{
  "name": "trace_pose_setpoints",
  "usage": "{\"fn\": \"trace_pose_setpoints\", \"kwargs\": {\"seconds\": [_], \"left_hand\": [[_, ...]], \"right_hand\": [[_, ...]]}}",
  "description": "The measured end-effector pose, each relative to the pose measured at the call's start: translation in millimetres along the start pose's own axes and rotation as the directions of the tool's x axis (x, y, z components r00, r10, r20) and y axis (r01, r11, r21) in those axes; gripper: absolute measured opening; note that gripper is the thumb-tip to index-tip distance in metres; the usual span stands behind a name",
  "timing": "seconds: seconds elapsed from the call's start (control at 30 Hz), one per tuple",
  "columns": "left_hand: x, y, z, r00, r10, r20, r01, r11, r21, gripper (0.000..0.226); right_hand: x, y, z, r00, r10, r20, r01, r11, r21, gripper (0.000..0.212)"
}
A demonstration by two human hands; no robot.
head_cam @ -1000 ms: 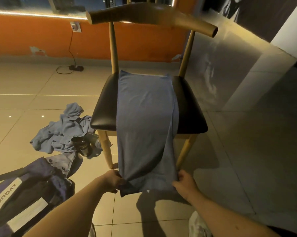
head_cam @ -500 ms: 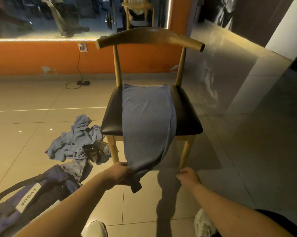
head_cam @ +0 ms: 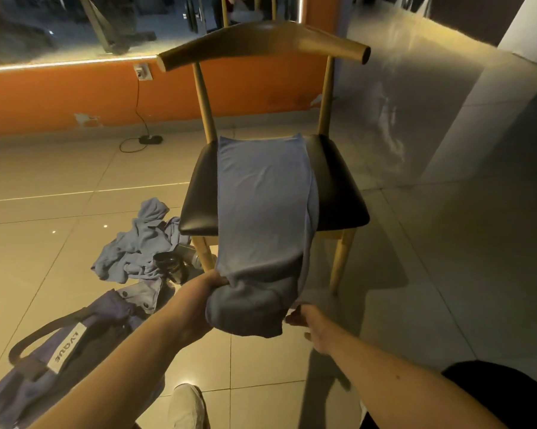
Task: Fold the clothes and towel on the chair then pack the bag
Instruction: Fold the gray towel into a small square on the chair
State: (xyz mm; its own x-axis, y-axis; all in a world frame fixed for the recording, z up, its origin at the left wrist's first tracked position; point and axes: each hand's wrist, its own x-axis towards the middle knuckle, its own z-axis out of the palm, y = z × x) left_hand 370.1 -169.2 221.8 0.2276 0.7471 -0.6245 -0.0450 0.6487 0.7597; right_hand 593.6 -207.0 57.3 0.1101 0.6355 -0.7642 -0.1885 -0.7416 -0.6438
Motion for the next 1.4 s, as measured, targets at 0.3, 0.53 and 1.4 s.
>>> {"fn": "trace_pose_setpoints", "kwargs": {"seconds": [0.3,0.53,1.4], "left_hand": [[-26.7,4.4,2.1,1.0,-0.018,0.017,0.019,0.997,-0.077,0.018],[-41.0,9.2,11.3,0.999,-0.047,0.001,0.046,0.988,-0.147,0.018],[-60.2,13.2,-27.8,0.896,0.441,-0.053,-0.365,0.799,0.479,0.035]], "right_hand": [[-9.0,6.6,-12.3,0.996,0.051,0.071,-0.065,0.974,0.216,0.024],[-22.1,10.1,20.1,0.981,0.082,0.176,-0.158,0.864,0.478,0.031],[-205.9,-72.5,-79.2,0.687,-0.691,-0.223,0.611,0.716,-0.339,0.021]]}}
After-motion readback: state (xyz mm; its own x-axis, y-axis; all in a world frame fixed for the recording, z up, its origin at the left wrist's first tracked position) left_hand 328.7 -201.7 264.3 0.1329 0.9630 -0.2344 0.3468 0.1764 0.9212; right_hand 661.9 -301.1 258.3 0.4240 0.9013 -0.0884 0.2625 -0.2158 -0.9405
